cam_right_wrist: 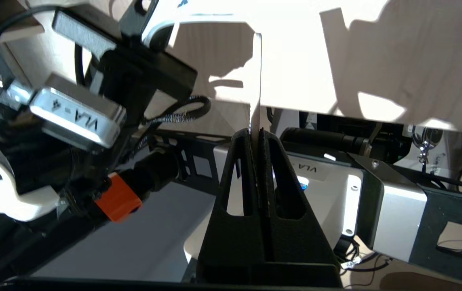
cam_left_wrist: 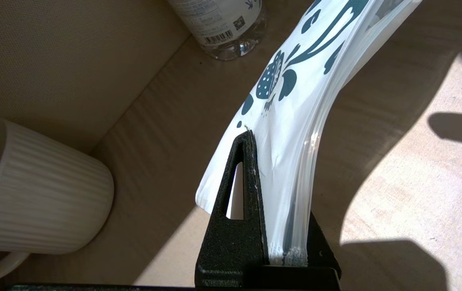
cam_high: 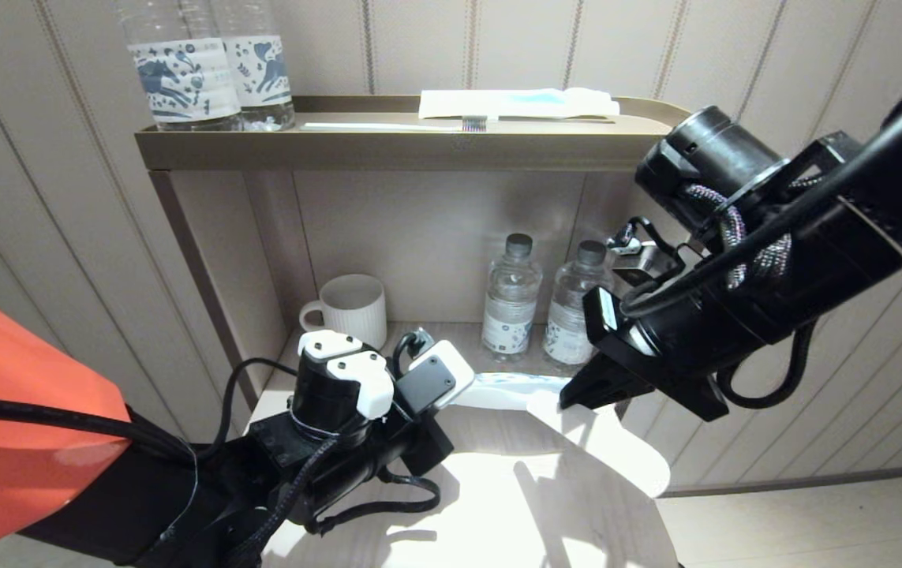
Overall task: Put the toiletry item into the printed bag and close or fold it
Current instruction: Place the comb into the storage bag
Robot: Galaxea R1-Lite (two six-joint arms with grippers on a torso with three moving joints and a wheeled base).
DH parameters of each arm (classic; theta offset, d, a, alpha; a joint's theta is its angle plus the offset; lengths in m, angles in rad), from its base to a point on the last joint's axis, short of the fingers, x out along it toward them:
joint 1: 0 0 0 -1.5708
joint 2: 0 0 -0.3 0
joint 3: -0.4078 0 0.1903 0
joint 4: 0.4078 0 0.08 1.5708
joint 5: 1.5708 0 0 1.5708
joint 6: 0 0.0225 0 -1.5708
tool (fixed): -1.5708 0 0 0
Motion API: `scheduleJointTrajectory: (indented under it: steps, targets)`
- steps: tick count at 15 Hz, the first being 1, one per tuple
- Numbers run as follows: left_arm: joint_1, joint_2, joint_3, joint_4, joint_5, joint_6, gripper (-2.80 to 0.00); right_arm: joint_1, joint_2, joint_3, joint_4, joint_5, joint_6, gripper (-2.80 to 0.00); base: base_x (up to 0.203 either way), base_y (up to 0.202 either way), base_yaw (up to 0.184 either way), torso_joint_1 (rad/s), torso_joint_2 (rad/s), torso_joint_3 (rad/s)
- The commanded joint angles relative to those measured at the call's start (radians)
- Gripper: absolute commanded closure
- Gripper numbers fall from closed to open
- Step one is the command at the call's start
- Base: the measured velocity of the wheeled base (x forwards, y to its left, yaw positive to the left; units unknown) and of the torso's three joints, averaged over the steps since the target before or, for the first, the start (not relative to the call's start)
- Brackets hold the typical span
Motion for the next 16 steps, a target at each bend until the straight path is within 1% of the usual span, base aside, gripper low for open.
scheduleJointTrajectory:
  steps: [1,3,4,8,11,12,16]
  targets:
    - [-0.001,-0.002,0.001,-0.010,0.001,0.002,0.00,-0.028,0.028,-0.008,0.003,0.002,0.004,0.00,0.000,0.000,0.000,0.000,0.00,0.000]
    - [0.000,-0.003,0.003,-0.011,0.001,0.003,0.00,-0.072,0.040,-0.024,0.002,0.004,0.006,0.00,0.000,0.000,0.000,0.000,0.00,0.000]
    - [0.000,-0.004,0.001,-0.012,0.001,0.002,0.00,-0.077,0.041,-0.028,0.001,0.004,0.022,0.00,0.000,0.000,0.000,0.000,0.00,0.000]
    - [-0.002,-0.004,-0.003,-0.014,0.003,0.002,0.00,-0.077,0.054,-0.030,0.001,0.003,0.056,0.00,0.000,0.000,0.000,0.000,0.00,0.000]
    - [-0.002,-0.006,-0.008,-0.012,0.009,0.002,0.00,-0.078,0.089,-0.071,0.001,-0.002,0.095,0.00,0.000,0.000,0.000,0.000,0.00,0.000]
    - [-0.006,-0.006,-0.008,-0.013,0.025,0.002,0.00,-0.078,0.107,-0.103,0.005,-0.004,0.113,0.00,0.000,0.000,0.000,0.000,0.00,0.000]
    - [-0.006,0.010,-0.021,-0.015,0.031,0.001,0.00,-0.067,0.025,-0.112,0.007,-0.003,0.116,0.00,0.000,0.000,0.000,0.000,0.00,0.000]
